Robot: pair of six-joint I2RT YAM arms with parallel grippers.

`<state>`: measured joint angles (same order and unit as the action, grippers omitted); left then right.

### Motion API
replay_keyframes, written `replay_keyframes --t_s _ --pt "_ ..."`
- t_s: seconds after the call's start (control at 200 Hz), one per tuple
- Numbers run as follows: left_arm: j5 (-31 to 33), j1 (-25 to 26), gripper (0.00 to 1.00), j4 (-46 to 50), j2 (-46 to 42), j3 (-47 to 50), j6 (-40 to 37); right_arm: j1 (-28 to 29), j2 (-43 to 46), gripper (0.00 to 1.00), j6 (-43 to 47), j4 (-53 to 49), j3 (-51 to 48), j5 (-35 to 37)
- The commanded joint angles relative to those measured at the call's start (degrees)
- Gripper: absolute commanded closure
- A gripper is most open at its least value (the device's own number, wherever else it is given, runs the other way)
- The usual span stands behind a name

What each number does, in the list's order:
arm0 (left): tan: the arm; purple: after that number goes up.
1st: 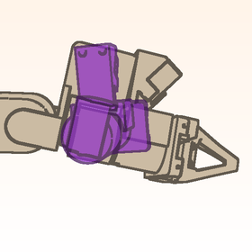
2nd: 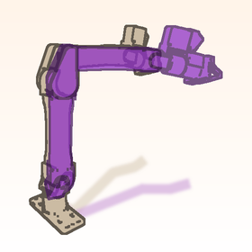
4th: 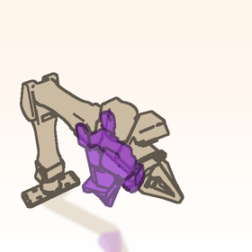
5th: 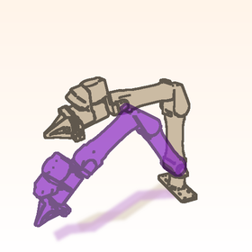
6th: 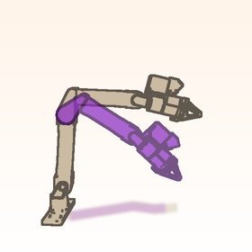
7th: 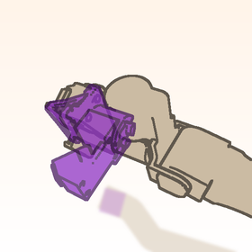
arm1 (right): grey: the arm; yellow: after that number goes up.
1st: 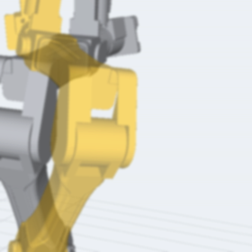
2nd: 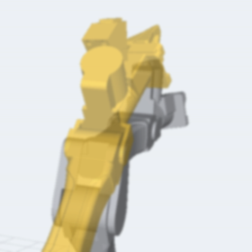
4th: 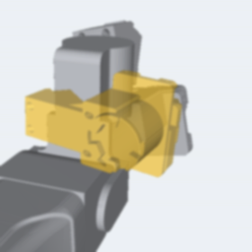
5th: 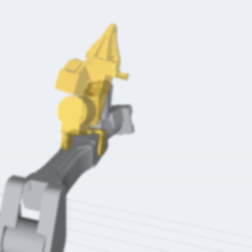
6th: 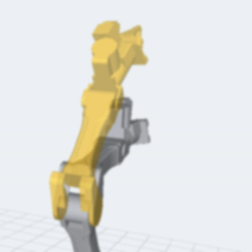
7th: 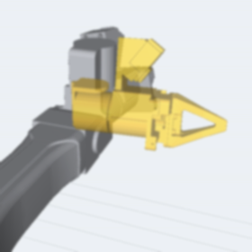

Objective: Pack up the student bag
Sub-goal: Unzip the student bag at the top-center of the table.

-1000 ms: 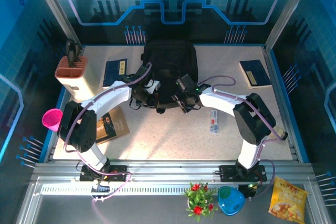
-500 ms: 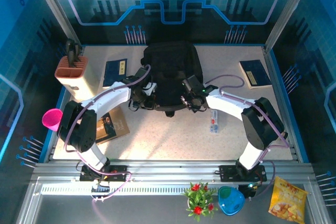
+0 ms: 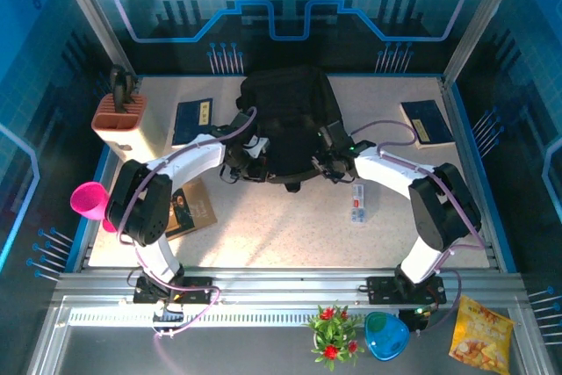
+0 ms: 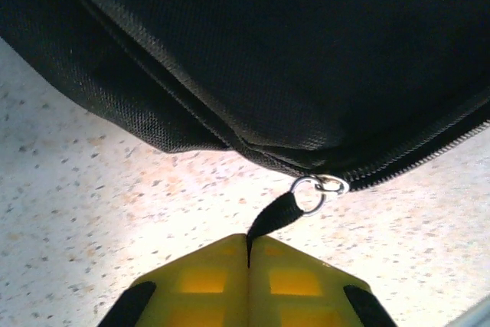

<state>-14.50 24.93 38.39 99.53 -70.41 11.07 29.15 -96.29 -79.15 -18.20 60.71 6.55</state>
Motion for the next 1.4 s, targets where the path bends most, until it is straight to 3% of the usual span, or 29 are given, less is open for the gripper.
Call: replay_keyframes --t_s 0.0,0.175,0.35,0.545,0.835,0.986,1.211,1.391 --pt "-6.6 1.2 1.00 -1.0 -2.7 -4.1 1.8 -2.0 2.9 0.76 4.3 -0.3 -0.2 1.7" --pt "-8.8 3.2 1.00 -3.3 -3.7 -7.5 1.9 -2.2 3.9 0.53 3.3 -0.7 -0.6 -3.1" --pt "-9.5 4.1 1.00 -3.5 -2.7 -7.5 1.9 -0.4 6.4 0.38 -1.9 -2.9 -2.0 -6.1" --pt "-9.0 4.4 1.00 -3.4 -2.5 -5.2 2.0 2.7 4.5 0.35 -8.3 -1.0 -2.4 -7.1" --pt "-8.6 4.4 1.00 -3.2 -3.2 -0.6 2.1 3.5 -0.9 0.36 -8.9 -0.1 1.0 -8.2" --pt "-8.2 4.4 1.00 -2.8 -3.2 0.6 2.0 3.5 -2.2 0.43 -9.5 0.2 0.5 -9.0" --pt "-2.9 4.4 1.00 0.1 -3.4 1.2 2.6 2.9 0.3 0.73 -8.2 -0.4 -0.7 -5.0" --pt "2.2 4.4 1.00 2.3 -4.1 4.7 3.3 2.4 2.2 0.85 -7.0 0.3 -0.5 -3.3"
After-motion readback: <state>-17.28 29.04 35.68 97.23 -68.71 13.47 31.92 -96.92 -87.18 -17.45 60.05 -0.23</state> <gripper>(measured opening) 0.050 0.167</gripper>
